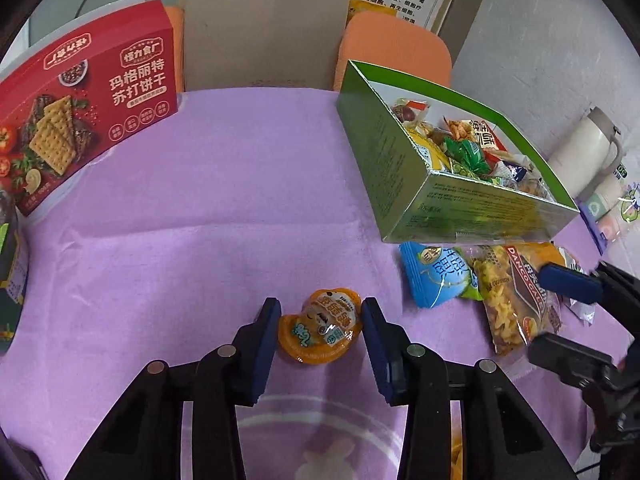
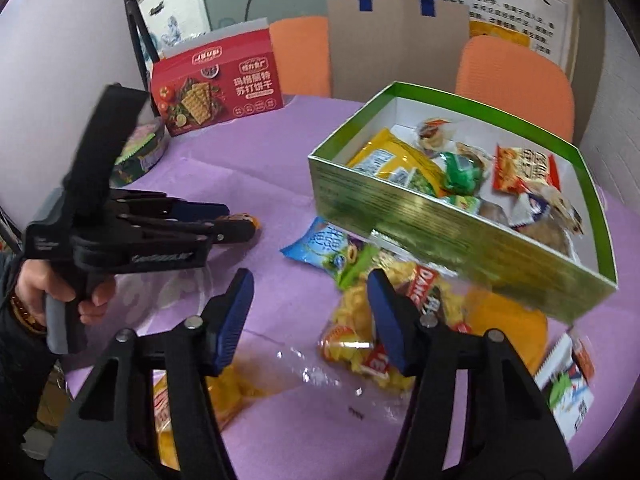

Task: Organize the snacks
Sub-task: 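Grasp orange jelly cup with left tool while right tool grasps blue bag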

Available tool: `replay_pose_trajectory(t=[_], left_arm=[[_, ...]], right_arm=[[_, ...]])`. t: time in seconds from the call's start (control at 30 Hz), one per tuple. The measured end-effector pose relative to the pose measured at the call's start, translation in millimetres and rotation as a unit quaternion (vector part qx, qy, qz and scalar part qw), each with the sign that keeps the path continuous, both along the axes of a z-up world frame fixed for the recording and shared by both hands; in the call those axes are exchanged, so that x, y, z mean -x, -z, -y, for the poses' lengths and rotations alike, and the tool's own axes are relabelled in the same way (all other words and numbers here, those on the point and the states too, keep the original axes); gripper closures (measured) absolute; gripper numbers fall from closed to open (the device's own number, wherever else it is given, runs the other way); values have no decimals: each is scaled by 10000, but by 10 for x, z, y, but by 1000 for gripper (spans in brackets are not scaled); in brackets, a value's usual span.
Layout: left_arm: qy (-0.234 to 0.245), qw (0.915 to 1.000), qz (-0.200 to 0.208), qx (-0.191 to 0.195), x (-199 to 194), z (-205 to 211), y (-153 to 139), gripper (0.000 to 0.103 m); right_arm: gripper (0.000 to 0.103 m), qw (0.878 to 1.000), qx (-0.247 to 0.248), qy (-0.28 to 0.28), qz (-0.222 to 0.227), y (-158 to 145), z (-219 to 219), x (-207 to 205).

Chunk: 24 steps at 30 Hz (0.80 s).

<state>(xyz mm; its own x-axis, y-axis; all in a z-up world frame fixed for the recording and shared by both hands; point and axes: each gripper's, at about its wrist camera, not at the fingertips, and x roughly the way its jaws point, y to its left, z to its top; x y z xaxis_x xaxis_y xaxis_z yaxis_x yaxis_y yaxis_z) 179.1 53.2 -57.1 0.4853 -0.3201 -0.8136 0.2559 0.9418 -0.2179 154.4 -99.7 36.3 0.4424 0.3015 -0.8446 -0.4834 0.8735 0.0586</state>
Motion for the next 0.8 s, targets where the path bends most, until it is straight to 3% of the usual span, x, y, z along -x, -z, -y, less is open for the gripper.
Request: replay_pose_trajectory(t=[0.3,0.37,0.5,0.67,0.8], left_arm=[[89,9999,90,28,143,-199,-40,55],[104,9999,84,-8,115,-180,-32,49],[192,9998,11,17,122,-140,9,48],[212,9998,46,-32,183,-128,15,48],[171,9998,64,-46,191,-147,-32,48]], right_arm=[[45,9980,518,-305,-186,362,-190,-356],[45,9979,514,-309,-238,373,-206,-372],[50,9975,367,-419,-441,359,-283,-295],[49,9961,26,-429,-772,351,-246,-188],[46,9964,259,-609,-527,386,-300,-136]])
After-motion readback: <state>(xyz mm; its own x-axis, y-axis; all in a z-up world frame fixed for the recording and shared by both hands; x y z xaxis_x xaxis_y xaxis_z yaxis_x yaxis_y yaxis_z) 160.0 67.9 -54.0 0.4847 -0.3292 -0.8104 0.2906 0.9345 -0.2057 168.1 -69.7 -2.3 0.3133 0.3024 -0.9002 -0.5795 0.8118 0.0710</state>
